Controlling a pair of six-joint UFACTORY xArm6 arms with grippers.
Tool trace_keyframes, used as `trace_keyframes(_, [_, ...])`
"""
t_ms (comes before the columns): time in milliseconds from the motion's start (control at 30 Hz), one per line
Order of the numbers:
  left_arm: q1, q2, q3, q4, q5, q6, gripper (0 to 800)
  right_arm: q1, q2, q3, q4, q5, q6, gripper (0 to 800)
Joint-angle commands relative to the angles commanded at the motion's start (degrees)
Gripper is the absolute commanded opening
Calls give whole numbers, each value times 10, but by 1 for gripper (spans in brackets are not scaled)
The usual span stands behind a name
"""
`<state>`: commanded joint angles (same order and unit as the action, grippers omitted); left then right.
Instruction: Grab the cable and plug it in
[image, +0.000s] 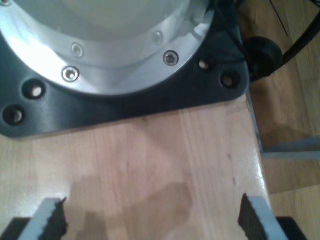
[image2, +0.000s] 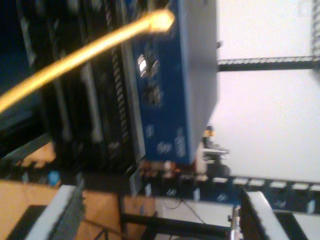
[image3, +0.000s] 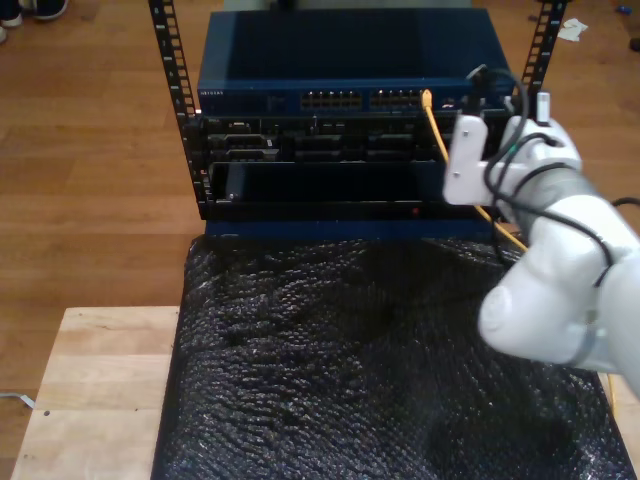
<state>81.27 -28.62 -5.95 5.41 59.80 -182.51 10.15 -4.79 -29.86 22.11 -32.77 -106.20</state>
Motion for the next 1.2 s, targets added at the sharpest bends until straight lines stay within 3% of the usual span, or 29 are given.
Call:
trace_keyframes(167, [0,0,0,0,-1,0,800,-68,-58,11,-25,123,-29,796])
trace_keyframes(567, [0,0,0,0,-1,0,800,-244,-147,-6,-25,357,-133,797])
trace_keyframes(1200, [0,0,0,0,0,0,800,-520,-282,-26,-28,796,-360,798])
